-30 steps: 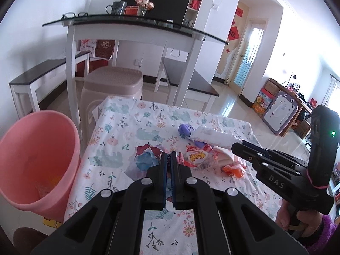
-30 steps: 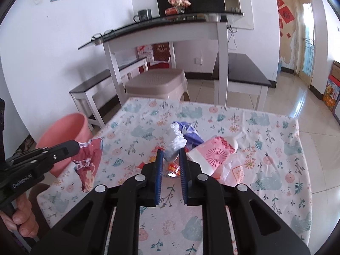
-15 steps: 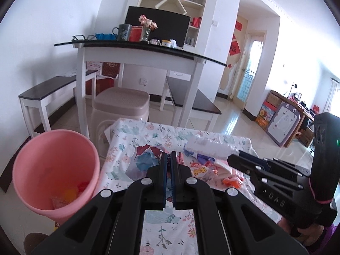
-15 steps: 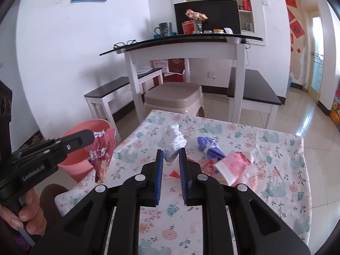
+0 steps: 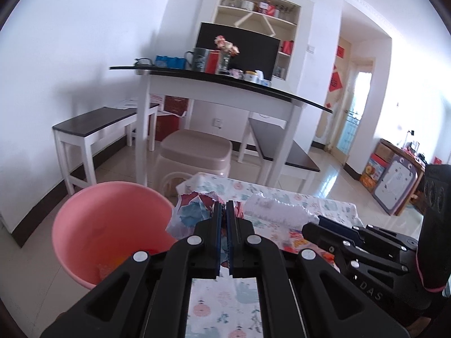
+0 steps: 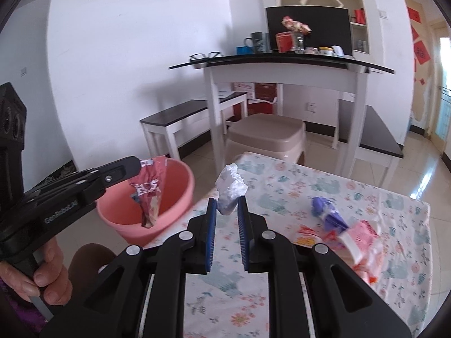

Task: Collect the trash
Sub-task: 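Carry the wrapper and tissue over the pink bucket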

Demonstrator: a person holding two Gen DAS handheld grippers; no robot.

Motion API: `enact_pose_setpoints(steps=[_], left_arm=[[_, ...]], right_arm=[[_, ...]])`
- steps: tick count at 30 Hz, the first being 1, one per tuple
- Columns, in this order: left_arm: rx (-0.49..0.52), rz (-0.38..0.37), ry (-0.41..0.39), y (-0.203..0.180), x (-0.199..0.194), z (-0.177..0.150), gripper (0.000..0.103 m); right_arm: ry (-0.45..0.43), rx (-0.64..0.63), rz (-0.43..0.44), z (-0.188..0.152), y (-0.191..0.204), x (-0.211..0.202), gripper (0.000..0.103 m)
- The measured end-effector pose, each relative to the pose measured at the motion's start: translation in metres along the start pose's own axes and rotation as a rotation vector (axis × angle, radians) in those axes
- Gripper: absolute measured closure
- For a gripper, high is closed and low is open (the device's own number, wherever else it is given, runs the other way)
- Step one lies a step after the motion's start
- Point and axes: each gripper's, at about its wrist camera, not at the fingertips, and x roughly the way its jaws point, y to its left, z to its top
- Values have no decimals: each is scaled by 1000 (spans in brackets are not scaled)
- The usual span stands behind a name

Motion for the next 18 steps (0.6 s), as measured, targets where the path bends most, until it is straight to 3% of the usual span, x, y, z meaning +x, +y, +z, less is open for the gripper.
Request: enact_pose_setpoints(steps=[18], left_arm=[[-105, 147, 6, 84, -3, -11, 100]], right_arm=[[88, -106, 152, 7, 80, 62, 88]])
